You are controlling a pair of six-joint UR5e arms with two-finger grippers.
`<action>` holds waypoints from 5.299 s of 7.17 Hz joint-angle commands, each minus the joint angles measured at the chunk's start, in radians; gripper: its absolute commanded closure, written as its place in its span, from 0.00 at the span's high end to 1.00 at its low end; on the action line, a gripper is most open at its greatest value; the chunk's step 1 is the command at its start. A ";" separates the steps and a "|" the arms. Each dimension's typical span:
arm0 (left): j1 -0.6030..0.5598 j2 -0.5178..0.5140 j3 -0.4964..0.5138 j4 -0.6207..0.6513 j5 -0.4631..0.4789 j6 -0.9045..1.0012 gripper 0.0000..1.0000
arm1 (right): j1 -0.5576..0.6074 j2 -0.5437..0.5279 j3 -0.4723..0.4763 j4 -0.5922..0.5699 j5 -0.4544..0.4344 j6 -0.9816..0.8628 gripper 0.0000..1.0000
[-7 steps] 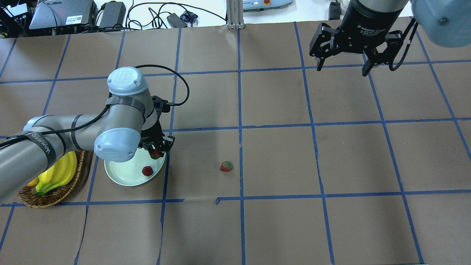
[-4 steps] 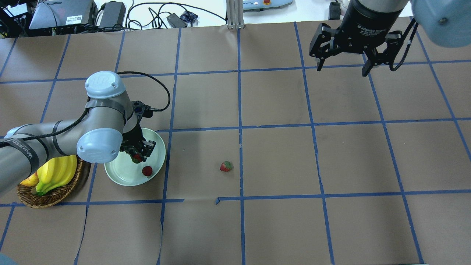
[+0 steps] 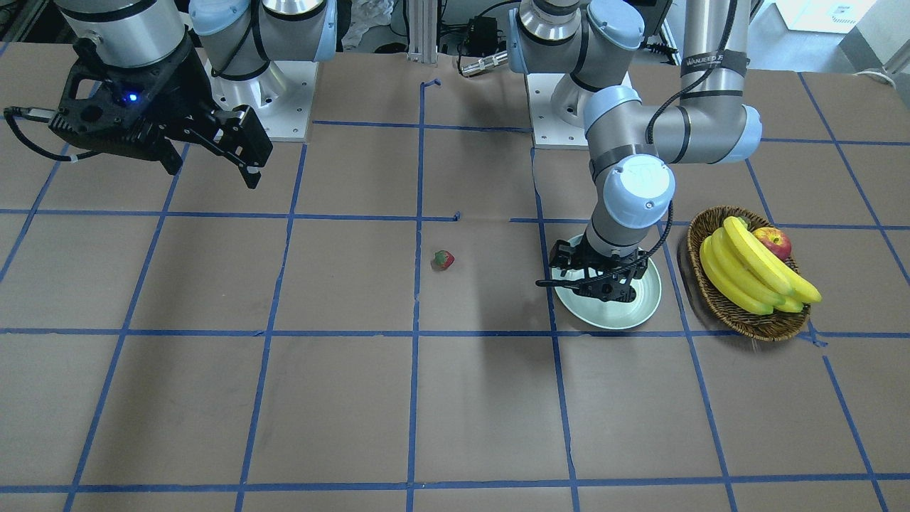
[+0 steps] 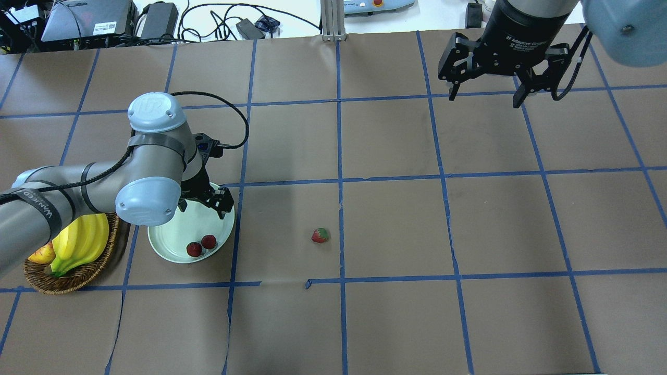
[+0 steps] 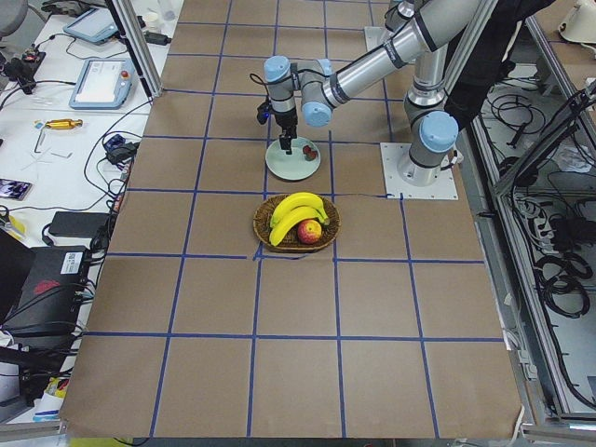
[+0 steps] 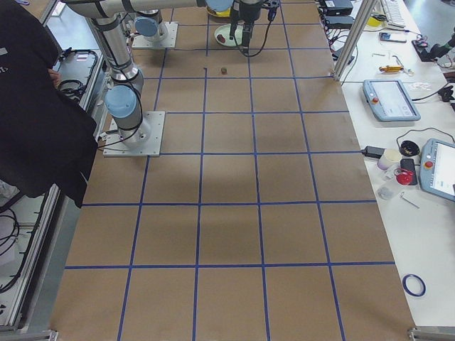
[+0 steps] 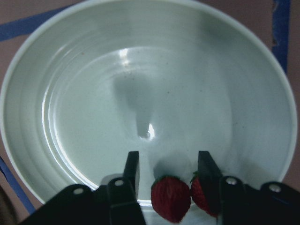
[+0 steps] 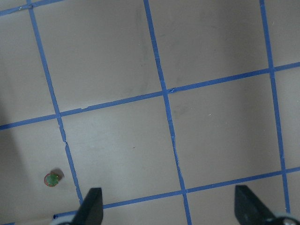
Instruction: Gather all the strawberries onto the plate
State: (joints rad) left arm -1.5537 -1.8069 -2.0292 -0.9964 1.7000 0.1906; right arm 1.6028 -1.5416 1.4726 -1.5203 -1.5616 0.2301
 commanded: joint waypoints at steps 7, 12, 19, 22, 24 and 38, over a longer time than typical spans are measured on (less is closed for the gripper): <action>-0.393 -0.100 0.066 0.105 -0.155 -0.680 0.95 | 0.000 -0.002 0.000 0.005 0.000 0.000 1.00; -0.407 -0.152 0.061 0.101 -0.154 -0.715 0.62 | 0.000 -0.002 0.000 0.005 0.000 0.000 1.00; -0.367 -0.094 0.078 0.073 -0.103 -0.630 0.21 | 0.000 -0.002 0.000 0.005 0.000 0.000 1.00; -0.200 -0.039 0.064 -0.005 -0.057 -0.424 0.21 | 0.000 0.000 0.000 0.003 0.000 0.000 1.00; -0.062 -0.012 0.000 -0.004 -0.040 -0.235 0.21 | 0.000 0.000 0.000 0.003 0.000 0.000 1.00; 0.034 0.233 0.320 -0.347 -0.149 -0.016 1.00 | 0.002 -0.002 0.000 0.005 0.000 0.002 1.00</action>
State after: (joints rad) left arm -1.4996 -1.5940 -1.7838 -1.2767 1.5902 0.1790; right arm 1.6032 -1.5426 1.4726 -1.5170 -1.5616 0.2316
